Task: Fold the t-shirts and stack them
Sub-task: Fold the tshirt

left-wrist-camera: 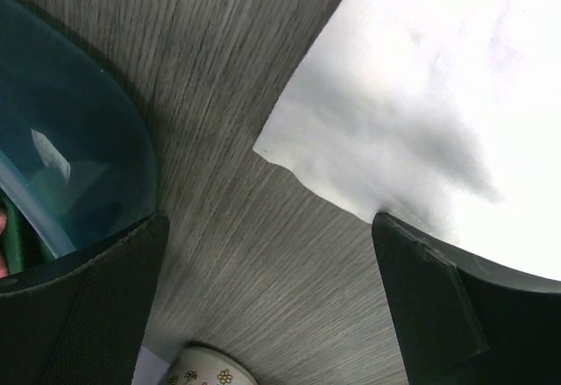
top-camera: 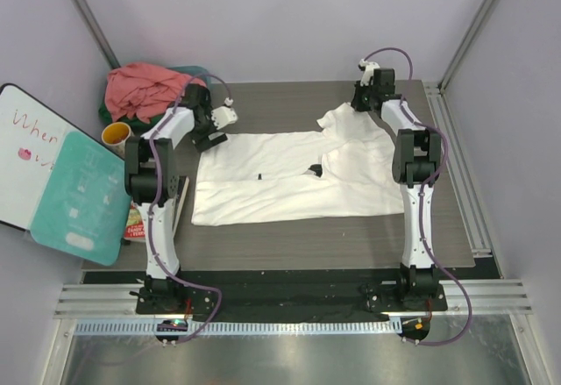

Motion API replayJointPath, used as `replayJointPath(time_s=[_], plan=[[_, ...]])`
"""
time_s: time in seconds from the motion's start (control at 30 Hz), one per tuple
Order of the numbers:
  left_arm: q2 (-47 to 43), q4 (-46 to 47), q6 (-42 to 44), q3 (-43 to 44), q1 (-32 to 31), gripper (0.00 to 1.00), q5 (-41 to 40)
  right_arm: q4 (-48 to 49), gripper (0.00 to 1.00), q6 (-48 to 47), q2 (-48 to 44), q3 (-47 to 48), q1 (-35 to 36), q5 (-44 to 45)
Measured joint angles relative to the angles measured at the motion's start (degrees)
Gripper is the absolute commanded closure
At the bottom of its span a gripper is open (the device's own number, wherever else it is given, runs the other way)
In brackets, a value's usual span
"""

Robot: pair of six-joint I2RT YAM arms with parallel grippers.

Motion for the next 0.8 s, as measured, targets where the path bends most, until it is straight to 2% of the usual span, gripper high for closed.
replayJointPath(time_s=[0.33, 0.47, 0.57, 0.7, 0.73, 0.8], plan=[[-5.73, 1.01, 0.15, -4.92, 2.21, 0.0, 4.94, -1.51, 0.99, -2.21, -1.25, -1.16, 1.25, 1.11], [-8.55, 1.27, 4.68, -6.71, 1.86, 0.02, 5.68, -1.77, 0.99, -2.73, -1.53, -1.55, 1.4, 1.51], [-9.55, 1.57, 8.85, -7.52, 1.33, 0.09, 6.88, -1.81, 0.99, -2.97, -1.64, -1.68, 1.42, 1.57], [-9.55, 2.01, 10.01, -7.32, 0.61, 0.34, 7.61, -1.81, 0.99, -3.26, -1.64, -1.68, 1.44, 1.62], [-9.44, 1.7, 10.1, -6.78, 0.5, 0.38, 8.24, -1.81, 0.99, -3.34, -1.64, -1.68, 1.44, 1.64], [-9.38, 1.73, 11.02, -5.73, 0.31, 0.38, 9.6, -1.79, 0.99, -3.5, -1.66, -1.75, 1.44, 1.7]])
